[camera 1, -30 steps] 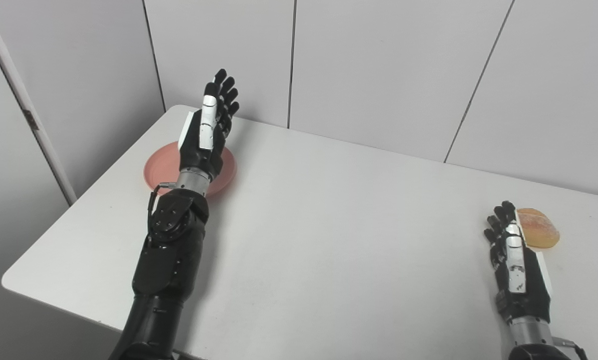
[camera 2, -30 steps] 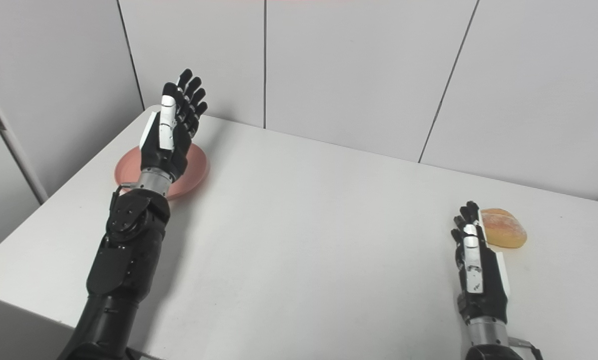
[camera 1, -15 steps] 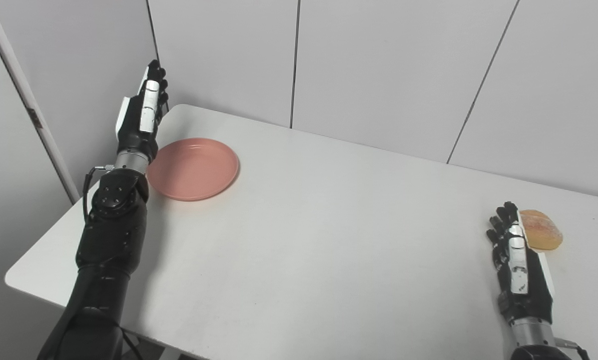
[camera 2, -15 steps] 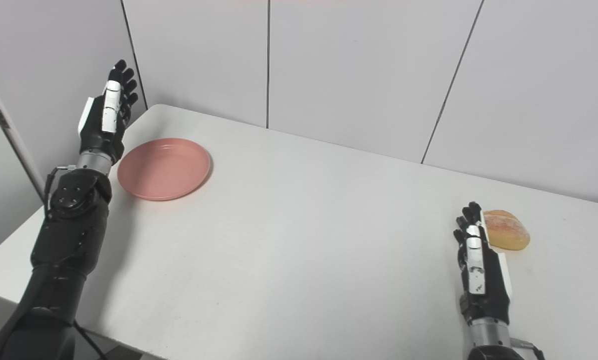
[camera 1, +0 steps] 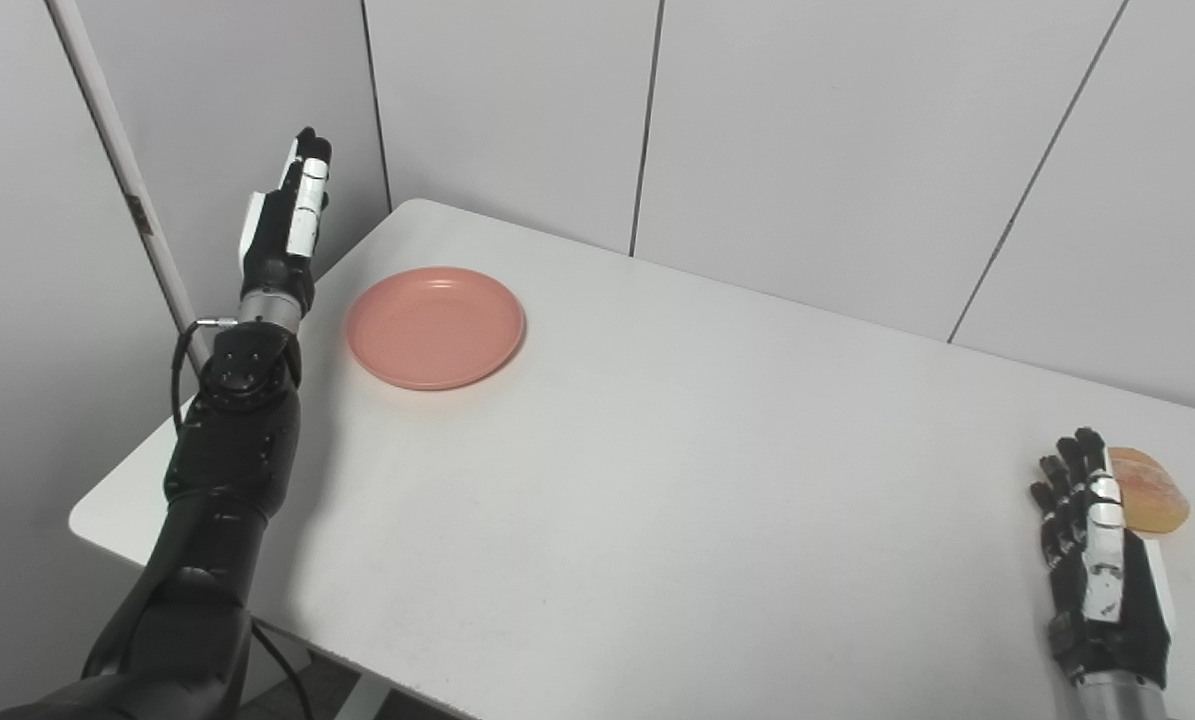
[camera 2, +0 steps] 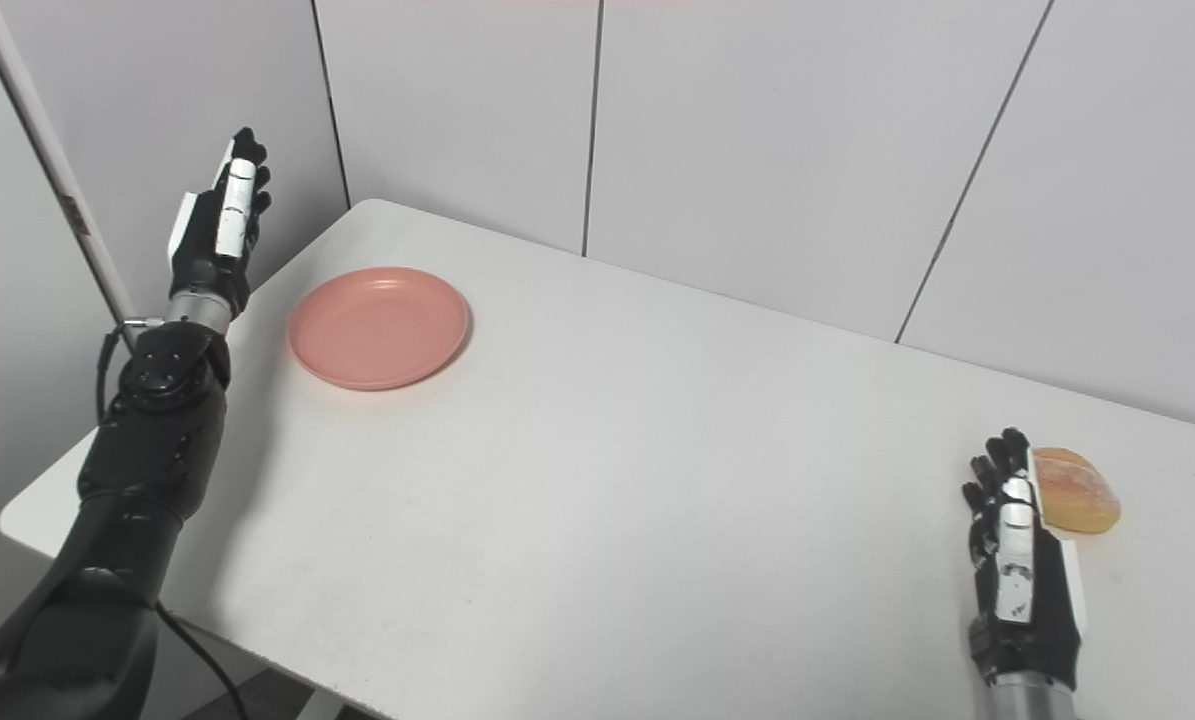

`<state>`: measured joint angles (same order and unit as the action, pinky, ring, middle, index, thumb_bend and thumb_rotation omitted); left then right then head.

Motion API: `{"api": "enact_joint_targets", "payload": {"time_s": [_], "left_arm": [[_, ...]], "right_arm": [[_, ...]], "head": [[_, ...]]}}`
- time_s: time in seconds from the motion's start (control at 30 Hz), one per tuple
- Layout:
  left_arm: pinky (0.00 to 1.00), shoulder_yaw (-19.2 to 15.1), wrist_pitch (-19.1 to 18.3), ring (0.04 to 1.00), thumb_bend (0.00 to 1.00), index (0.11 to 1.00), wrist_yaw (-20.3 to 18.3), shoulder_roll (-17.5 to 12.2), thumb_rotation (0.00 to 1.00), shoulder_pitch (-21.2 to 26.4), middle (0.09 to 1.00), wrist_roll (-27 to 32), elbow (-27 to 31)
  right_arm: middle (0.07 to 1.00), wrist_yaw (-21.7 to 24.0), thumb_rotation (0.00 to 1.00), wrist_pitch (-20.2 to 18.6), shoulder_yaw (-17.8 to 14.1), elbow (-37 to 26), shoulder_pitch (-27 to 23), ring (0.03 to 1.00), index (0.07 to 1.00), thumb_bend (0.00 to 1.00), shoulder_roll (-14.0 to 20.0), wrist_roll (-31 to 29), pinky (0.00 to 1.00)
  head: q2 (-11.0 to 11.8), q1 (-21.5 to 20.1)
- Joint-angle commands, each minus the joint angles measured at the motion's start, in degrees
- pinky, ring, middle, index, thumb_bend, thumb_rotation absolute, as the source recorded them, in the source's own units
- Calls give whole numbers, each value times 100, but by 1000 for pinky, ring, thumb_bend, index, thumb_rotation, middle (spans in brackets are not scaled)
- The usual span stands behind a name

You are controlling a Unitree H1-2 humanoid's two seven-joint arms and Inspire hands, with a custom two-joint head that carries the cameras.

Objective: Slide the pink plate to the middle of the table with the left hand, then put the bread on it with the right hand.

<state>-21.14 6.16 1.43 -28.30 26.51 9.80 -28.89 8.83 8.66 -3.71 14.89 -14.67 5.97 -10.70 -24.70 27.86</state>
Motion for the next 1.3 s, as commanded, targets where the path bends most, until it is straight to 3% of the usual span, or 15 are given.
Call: {"api": "enact_joint_targets", "payload": {"time_s": [0.0, 0.2, 0.3, 0.57, 0.8, 1.27], "left_arm": [[968, -23, 301, 898, 633, 884, 25, -248, 1000, 234, 905, -56, -33], [936, 93, 413, 902, 619, 889, -44, -302, 1000, 263, 904, -88, -322], [964, 126, 456, 916, 618, 895, -85, -297, 1000, 299, 909, -47, -444], [943, 290, 638, 911, 671, 895, -212, -277, 1000, 478, 912, -61, -929], [923, 418, 737, 898, 611, 886, -160, -197, 1000, 566, 896, -129, -1245], [966, 508, 729, 905, 627, 895, 8, -83, 1000, 614, 898, -298, -1543]], "right_arm": [[1000, -64, 1000, -195, -39, -150, 115, 1000, 1000, 330, -42, -40, 1000], [1000, -148, 1000, -516, -8, -456, 180, 1000, 1000, 337, -50, 25, 1000], [1000, -140, 1000, -593, -17, -542, 195, 1000, 1000, 310, -69, -12, 1000], [1000, -128, 1000, -700, -9, -750, 237, 1000, 1000, 289, -102, -46, 1000], [1000, -168, 1000, -751, -2, -851, 263, 1000, 1000, 293, -111, -2, 1000], [1000, -148, 1000, -896, 3, -958, 270, 1000, 1000, 294, -77, -53, 1000]], "head": [[-9, 7], [-8, 5], [-12, 6], [-46, -20], [-68, -29], [-70, 63]]}}
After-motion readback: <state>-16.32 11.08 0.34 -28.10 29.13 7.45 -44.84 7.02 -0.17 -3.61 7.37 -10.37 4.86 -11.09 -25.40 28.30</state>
